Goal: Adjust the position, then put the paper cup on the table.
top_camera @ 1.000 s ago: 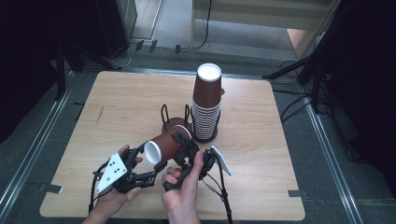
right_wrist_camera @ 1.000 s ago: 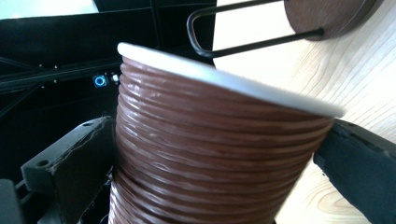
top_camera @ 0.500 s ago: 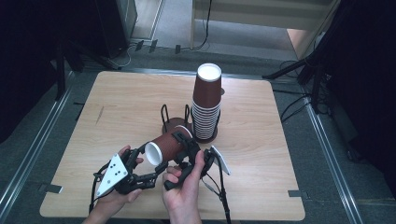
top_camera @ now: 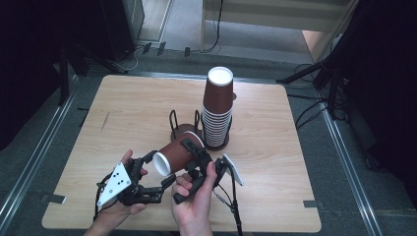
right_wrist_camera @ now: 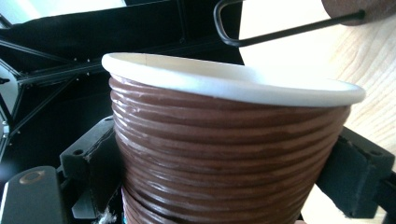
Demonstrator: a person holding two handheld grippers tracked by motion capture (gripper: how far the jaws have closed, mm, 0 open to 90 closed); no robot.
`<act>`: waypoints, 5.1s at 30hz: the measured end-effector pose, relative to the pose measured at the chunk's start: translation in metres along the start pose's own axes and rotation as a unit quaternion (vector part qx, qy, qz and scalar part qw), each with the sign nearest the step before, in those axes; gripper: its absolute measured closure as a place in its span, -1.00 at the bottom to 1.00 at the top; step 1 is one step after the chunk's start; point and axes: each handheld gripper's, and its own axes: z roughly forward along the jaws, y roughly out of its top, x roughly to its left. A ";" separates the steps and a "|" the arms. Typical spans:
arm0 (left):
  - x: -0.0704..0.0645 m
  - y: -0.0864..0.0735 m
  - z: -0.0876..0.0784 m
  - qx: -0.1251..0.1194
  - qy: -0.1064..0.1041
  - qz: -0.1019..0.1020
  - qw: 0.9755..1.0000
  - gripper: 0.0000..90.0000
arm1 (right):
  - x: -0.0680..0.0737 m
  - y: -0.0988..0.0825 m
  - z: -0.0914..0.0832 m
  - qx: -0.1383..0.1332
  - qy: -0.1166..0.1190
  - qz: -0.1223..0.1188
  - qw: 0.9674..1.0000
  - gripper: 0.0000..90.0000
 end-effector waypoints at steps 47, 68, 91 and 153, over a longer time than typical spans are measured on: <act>0.066 -0.021 -0.049 0.064 0.104 -0.049 0.991 -1.00 | 0.028 0.009 -0.022 -0.156 -0.099 -0.398 0.899 -0.72; 0.092 -0.027 -0.090 0.071 0.158 -0.055 0.983 -1.00 | 0.014 0.017 -0.029 -0.206 -0.146 -0.577 0.777 -0.72; 0.107 -0.038 -0.100 0.088 0.193 -0.051 0.976 -1.00 | 0.004 0.050 -0.044 -0.252 -0.169 -0.658 0.690 -0.72; 0.110 -0.038 -0.098 0.101 0.223 -0.073 0.967 -1.00 | -0.020 0.175 -0.019 -0.292 -0.287 -0.675 0.614 -0.76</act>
